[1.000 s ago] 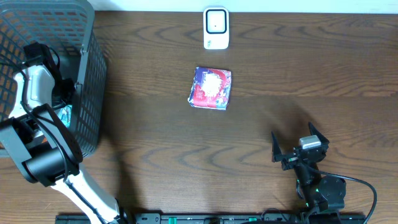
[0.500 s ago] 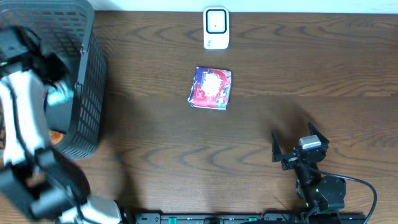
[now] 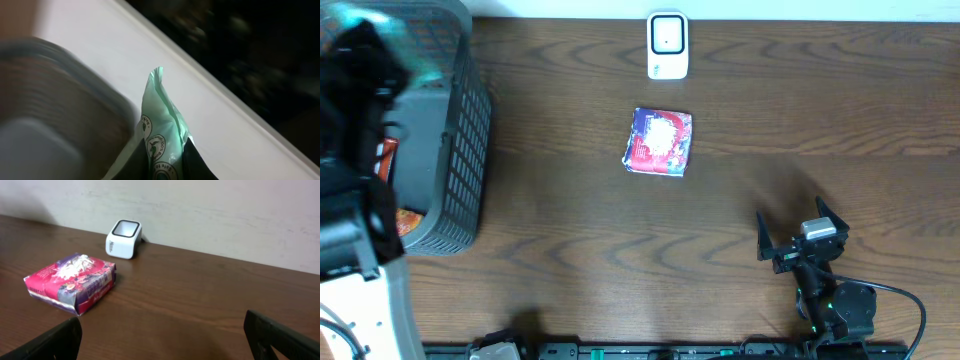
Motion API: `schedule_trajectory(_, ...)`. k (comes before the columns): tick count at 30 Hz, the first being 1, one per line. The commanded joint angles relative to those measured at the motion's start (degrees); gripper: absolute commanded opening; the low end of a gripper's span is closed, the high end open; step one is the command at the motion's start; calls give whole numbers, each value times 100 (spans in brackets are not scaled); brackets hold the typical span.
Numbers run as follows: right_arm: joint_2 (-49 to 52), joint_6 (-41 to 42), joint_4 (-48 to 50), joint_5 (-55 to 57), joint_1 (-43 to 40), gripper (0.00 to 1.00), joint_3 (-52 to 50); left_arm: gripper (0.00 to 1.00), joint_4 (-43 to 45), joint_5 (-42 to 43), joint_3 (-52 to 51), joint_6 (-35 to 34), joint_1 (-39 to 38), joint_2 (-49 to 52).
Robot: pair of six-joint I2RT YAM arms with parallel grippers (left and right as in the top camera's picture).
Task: Scan the item barcode
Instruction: 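Carry the green wrapper out and set it left of the purple package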
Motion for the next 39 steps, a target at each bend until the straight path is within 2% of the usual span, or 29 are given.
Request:
schedule_trajectory(1,7,42,-9,24,15,99,-15,7,-20,413,59,-385,-946,68)
schedule_trajectory(7,7,42,-9,22,15,99,-15,7,-505,42,-46,-391,-2507,601)
schedule_trajectory(16,7,42,-9,22,15,99,-15,7,-839,-866,-46,-387,-3729,1768)
schedule_trajectory(30,7,42,-9,22,15,99,-15,7,-887,-1115,-46,-387,-4172,3477)
schedule_trajectory(39,7,42,-9,22,15,99,-15,7,-929,-1539,-46,-387,-4170,4011)
